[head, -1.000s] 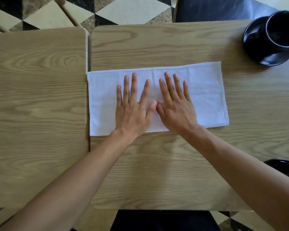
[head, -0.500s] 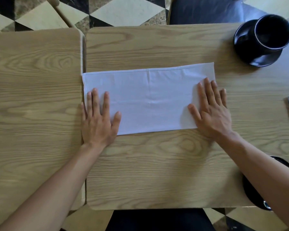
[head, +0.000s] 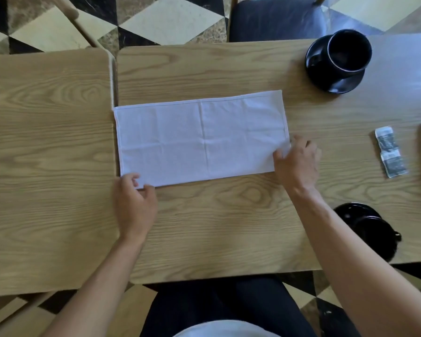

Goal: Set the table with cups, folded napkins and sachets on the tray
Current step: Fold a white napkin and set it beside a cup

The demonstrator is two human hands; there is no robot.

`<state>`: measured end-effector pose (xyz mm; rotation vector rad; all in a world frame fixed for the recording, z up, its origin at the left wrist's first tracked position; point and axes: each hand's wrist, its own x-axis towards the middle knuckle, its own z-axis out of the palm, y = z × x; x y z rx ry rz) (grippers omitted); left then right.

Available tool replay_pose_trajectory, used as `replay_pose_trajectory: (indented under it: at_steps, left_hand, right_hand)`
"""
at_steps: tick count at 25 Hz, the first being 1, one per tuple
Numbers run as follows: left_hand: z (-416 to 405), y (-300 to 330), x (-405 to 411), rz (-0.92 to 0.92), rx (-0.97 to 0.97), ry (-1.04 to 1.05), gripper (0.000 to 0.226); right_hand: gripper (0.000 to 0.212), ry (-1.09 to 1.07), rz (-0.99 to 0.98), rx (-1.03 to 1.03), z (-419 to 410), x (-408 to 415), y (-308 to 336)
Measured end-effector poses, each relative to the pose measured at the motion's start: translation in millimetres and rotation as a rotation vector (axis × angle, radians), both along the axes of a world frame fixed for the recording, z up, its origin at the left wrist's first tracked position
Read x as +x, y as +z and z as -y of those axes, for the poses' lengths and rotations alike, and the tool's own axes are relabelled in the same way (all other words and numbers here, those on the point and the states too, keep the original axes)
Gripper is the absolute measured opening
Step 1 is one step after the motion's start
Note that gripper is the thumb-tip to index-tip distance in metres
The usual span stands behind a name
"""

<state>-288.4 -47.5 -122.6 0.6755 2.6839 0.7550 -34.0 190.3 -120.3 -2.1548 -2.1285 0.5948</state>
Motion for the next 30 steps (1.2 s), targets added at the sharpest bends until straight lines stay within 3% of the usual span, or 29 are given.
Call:
replay_pose_trajectory:
  at_steps: [2,4,7,9,11,16,18,20,22,23,27,29,30]
  left_hand:
    - [-7,13,40,0.41,-0.018,0.059,0.007]
    - [-24,21,76,0.778,-0.001,0.143,0.009]
    - [-63,30,109,1.241,0.059,0.275,0.024]
    - [-88,35,119,1.567,0.032,0.299,0.042]
    - [-110,38,134,1.725,-0.038,0.254,0.057]
    - [-134,51,174,1.704,0.083,0.455,0.033]
    - [-117,53,177,1.678,0.097,0.473,0.032]
    - [-92,57,175,1.682,0.101,0.514,0.016]
    - [-69,65,171,1.679,0.155,0.584,0.005]
    - [-58,69,169,1.675,0.182,0.598,0.011]
    - [-16,88,163,1.596,0.224,0.541,0.021]
    - [-1,96,159,1.474,0.239,0.562,0.025]
    - [5,98,156,1.384,0.264,0.59,0.034]
  right_hand:
    - [0.048,0.001,-0.053,-0.089,2,0,7]
    - [0.046,-0.032,-0.142,-0.161,2,0,13]
    - [0.034,-0.203,-0.317,-0.317,-4,7,20]
    - [0.009,-0.338,-0.484,-0.459,0,7,24]
    - [0.01,-0.468,-0.651,-0.592,13,5,32]
    - [0.005,-0.549,-0.81,-0.817,62,18,47]
    - [0.012,-0.52,-0.81,-0.863,78,28,49]
    - [0.015,-0.488,-0.808,-0.905,91,35,50]
    - [0.015,-0.534,-0.917,-0.967,102,38,50]
    - [0.018,-0.586,-1.004,-0.99,106,37,52]
    - [0.027,-0.756,-1.267,-0.81,102,32,53]
    - [0.052,-0.748,-1.249,-0.617,96,36,50]
    - [0.051,-0.685,-1.184,-0.559,96,37,50]
